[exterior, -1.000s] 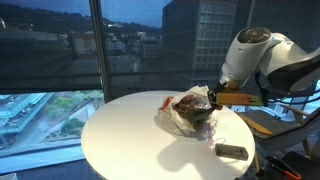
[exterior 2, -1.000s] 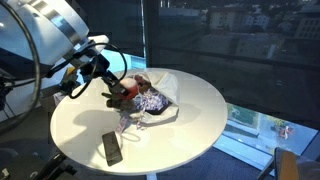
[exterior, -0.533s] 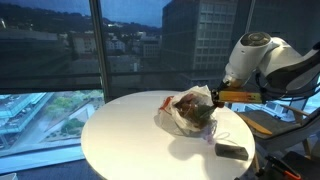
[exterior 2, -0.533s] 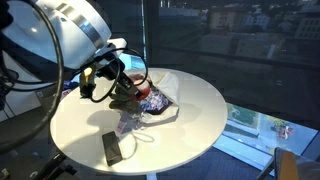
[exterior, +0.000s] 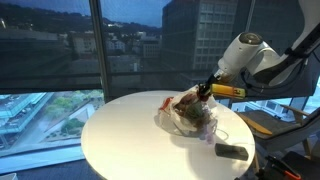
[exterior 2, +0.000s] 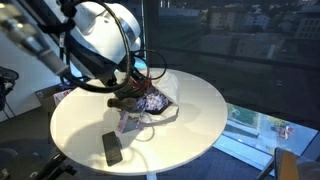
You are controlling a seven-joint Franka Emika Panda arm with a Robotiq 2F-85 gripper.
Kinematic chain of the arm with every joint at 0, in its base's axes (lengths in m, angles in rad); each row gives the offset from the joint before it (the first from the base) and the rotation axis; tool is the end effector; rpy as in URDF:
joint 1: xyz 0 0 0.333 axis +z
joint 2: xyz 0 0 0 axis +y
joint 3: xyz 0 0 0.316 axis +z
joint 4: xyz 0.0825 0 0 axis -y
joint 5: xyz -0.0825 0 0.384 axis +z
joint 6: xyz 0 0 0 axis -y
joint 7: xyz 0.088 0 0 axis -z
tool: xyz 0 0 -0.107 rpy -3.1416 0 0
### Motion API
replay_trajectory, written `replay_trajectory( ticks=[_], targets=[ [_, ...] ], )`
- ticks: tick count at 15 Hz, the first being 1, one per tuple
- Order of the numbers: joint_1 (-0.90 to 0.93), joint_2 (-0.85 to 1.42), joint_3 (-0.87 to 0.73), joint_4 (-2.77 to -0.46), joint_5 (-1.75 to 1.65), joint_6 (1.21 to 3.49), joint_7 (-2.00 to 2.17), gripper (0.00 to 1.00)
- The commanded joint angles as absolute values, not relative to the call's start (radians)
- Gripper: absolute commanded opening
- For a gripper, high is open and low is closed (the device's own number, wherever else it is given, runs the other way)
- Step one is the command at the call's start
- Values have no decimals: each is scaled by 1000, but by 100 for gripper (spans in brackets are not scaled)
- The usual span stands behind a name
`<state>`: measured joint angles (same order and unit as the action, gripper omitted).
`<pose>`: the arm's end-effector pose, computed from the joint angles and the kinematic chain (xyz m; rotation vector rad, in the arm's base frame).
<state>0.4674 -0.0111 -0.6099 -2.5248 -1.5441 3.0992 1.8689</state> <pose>0.4455 0.0205 0.2990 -2.8824 0.7100 -0.9594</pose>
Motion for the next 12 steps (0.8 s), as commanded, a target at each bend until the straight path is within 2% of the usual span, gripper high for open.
replay_trajectory(
  ticks=[1,6,7,8,9,12],
  targets=[
    [449,164,-625,-2401,-1533,3281,1900,9],
    [437,312,-591,-2336,-1478,3407,1883,8],
    [270,292,-407,-2377,-1317,3333,1696,8],
    [404,360,-546,-2329,-1414,3353,1849,8],
    [373,371,-510,-2329,-1380,3318,1811,8],
    [402,379,-529,-2297,-1377,3180,1808,8]
  ],
)
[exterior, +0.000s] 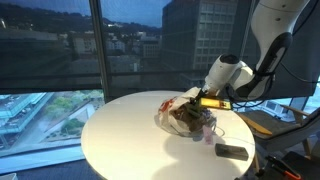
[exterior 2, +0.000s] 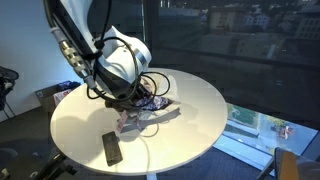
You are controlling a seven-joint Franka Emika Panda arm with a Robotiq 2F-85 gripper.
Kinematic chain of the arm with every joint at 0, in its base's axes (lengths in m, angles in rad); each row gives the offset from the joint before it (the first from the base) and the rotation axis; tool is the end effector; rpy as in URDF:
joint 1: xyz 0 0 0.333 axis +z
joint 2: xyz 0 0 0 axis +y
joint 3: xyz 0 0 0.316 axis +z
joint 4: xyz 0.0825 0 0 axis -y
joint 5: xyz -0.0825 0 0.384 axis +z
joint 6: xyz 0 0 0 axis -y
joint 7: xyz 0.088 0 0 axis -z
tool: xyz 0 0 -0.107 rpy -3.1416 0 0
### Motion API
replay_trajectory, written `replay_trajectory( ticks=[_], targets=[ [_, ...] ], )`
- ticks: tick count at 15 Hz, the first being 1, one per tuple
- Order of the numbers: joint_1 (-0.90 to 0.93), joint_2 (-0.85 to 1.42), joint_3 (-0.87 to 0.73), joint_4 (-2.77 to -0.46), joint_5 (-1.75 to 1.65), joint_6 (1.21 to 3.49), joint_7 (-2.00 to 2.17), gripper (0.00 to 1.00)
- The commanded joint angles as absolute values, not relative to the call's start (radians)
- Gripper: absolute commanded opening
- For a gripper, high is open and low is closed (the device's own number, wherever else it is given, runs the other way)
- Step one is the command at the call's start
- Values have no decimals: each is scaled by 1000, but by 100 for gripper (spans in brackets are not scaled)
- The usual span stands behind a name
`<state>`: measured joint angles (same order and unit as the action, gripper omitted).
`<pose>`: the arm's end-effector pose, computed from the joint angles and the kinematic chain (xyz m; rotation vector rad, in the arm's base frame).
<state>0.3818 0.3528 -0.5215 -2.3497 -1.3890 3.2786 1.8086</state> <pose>0.4921 0.0261 0.2167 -2.9276 0.6769 -0.7697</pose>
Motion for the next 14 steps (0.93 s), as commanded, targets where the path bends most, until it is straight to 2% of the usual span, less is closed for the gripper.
replay_trajectory(
  ticks=[1,3,4,5,6,8,14],
  targets=[
    [411,368,-531,-2290,-1382,3142,1812,8],
    [425,356,-529,-2278,-1396,3090,1818,8],
    [430,346,-523,-2284,-1395,3076,1814,11],
    [433,336,-515,-2294,-1386,3078,1806,39],
    [437,326,-510,-2305,-1380,3080,1801,40],
    [447,292,-503,-2339,-1364,3060,1786,53],
    [503,142,-510,-2433,-1339,2780,1778,99]
  ],
)
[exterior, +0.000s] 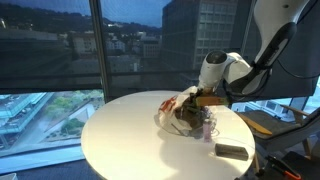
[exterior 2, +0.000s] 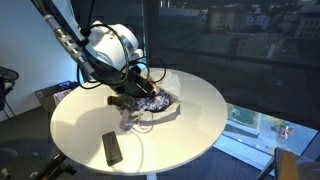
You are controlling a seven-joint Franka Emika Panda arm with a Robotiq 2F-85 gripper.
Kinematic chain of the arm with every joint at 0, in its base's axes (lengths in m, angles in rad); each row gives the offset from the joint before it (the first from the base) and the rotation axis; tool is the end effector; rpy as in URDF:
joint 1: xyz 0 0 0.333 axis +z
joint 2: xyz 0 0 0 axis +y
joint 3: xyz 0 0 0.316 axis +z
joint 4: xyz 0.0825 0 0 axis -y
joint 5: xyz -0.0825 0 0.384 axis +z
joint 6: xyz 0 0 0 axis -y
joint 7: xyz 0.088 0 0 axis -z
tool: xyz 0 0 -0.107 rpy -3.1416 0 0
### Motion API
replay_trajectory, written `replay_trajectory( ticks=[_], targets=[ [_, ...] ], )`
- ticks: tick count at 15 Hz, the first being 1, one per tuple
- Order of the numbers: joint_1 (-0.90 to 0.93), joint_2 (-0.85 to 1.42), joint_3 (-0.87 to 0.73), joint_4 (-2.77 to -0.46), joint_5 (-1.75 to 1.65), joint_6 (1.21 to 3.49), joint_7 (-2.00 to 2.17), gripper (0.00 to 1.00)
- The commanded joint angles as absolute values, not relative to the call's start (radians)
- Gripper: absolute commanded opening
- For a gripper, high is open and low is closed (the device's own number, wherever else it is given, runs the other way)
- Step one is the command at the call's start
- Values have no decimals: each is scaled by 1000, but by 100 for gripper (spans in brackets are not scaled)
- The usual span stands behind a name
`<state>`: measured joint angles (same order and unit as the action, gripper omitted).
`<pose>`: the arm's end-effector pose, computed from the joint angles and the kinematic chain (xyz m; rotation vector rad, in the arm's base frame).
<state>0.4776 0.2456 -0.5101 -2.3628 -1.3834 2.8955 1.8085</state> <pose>0.5000 0.0374 0.2372 2.7025 -0.6661 0.8340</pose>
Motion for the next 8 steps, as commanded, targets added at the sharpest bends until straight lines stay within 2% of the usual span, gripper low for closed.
replay_trajectory(
  ticks=[1,8],
  targets=[
    [509,117,-507,-2451,-1329,2747,1773,100],
    [541,-64,-494,-2545,-1415,2676,1832,100]
  ],
)
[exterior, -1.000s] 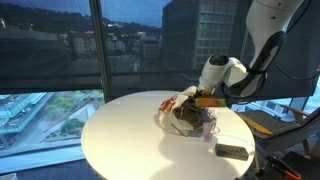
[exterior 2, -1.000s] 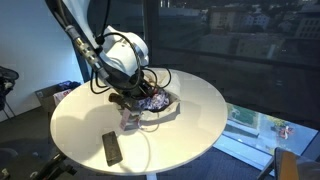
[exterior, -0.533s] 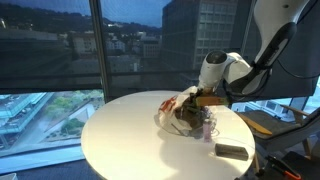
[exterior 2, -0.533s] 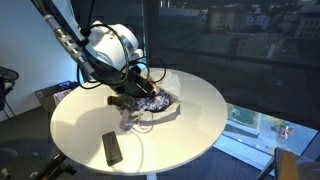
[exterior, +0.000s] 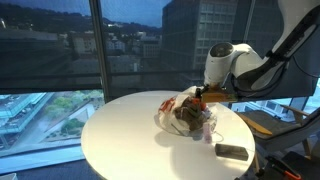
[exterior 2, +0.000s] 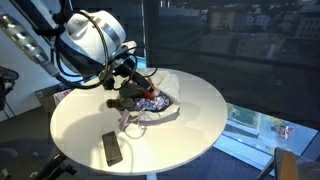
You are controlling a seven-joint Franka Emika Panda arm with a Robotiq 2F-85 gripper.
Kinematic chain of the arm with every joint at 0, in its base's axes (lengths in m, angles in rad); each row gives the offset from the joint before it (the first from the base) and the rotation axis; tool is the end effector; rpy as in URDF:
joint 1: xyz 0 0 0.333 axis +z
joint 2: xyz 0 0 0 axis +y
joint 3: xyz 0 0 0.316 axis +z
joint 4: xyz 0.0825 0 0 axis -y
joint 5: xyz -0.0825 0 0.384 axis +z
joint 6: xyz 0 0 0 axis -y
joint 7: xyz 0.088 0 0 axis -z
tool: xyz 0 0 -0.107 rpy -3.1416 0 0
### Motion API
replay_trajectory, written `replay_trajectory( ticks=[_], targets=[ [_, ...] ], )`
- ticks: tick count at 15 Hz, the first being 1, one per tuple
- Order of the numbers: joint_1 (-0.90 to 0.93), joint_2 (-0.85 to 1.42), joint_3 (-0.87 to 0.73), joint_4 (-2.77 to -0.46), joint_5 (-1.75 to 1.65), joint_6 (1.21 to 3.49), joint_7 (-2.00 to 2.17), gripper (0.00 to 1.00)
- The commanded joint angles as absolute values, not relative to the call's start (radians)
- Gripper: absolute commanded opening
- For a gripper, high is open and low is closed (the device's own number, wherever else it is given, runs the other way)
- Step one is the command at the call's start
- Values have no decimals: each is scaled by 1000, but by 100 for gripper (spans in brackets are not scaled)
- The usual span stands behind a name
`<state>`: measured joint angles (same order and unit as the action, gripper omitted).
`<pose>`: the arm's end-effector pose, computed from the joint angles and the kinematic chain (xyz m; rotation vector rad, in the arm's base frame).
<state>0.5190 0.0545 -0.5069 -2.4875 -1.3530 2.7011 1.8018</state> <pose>0.4662 0.0374 0.2692 2.6010 -0.7537 0.8314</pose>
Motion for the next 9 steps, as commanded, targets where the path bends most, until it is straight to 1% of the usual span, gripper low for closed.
replay_trajectory(
  ticks=[1,5,9],
  targets=[
    [550,-96,-483,-2565,-1453,2698,1831,100],
    [604,-140,-419,-2596,-1495,2743,1798,100],
    [652,-77,-376,-2547,-1466,2766,1773,100]
  ],
)
